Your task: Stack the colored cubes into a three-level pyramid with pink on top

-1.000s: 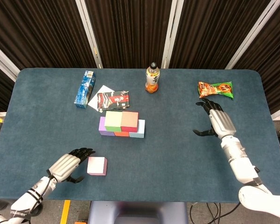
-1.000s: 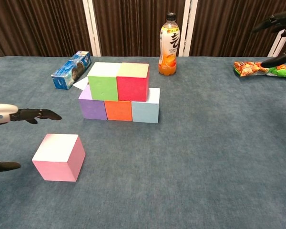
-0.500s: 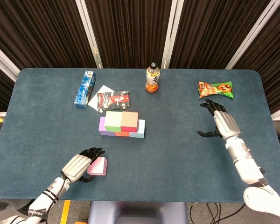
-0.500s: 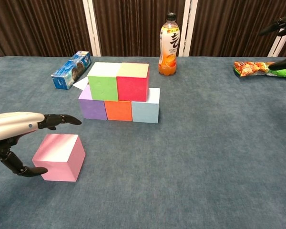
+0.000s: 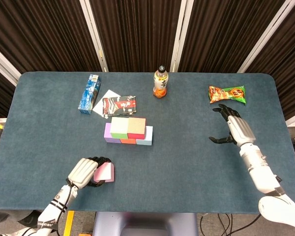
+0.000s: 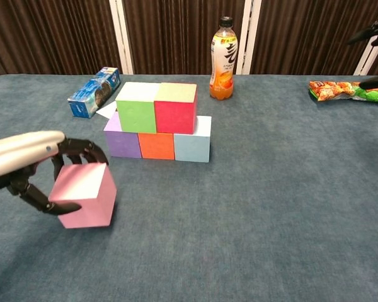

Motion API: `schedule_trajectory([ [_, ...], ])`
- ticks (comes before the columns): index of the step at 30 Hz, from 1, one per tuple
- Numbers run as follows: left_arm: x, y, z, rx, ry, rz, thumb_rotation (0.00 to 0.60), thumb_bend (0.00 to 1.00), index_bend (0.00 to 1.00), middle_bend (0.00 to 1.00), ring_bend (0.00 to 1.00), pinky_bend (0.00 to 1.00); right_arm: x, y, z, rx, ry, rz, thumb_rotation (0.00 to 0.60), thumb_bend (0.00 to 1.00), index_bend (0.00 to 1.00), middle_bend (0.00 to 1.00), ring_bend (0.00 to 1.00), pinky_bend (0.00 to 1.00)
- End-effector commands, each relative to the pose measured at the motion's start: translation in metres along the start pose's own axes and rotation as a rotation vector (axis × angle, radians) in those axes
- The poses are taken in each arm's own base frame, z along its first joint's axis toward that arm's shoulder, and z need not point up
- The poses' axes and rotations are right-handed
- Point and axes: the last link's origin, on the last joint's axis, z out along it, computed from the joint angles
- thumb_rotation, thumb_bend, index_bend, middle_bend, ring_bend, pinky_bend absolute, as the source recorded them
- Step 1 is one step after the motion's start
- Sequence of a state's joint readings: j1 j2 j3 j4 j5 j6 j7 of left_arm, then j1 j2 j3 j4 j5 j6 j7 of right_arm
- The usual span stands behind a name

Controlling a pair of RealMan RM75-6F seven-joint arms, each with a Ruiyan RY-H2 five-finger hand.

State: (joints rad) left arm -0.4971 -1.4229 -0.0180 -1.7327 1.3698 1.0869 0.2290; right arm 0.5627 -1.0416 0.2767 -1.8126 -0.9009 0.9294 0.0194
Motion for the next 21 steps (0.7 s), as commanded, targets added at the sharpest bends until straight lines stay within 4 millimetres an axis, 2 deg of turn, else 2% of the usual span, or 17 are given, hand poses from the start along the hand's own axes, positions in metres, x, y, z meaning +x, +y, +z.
schedule_trajectory([
  [1,0.034,0.004,0.004,-0.038,0.088,-0.072,0.600,0.29,0.46,0.51,0.48,0.52,0.005,0.000,-0.002,0.000,0.008,0.013,0.600,0.28,0.26,0.13,0.00,0.03],
  [8,0.126,0.005,0.022,-0.075,0.234,-0.103,0.600,0.29,0.45,0.49,0.46,0.50,0.021,0.005,-0.014,-0.008,0.027,0.048,0.600,0.28,0.26,0.13,0.00,0.03],
  [11,0.157,0.004,0.033,-0.077,0.268,-0.084,0.600,0.30,0.44,0.48,0.45,0.48,0.029,0.009,-0.020,-0.013,0.045,0.053,0.600,0.29,0.26,0.13,0.00,0.03],
  [15,0.178,0.007,0.054,-0.088,0.258,-0.081,0.600,0.30,0.44,0.48,0.44,0.47,0.035,0.011,-0.026,-0.019,0.056,0.060,0.600,0.28,0.26,0.13,0.00,0.03],
  [21,0.182,0.016,0.093,-0.106,0.179,-0.086,0.600,0.30,0.43,0.47,0.42,0.45,0.039,0.011,-0.030,-0.026,0.062,0.054,0.600,0.28,0.26,0.13,0.00,0.03],
])
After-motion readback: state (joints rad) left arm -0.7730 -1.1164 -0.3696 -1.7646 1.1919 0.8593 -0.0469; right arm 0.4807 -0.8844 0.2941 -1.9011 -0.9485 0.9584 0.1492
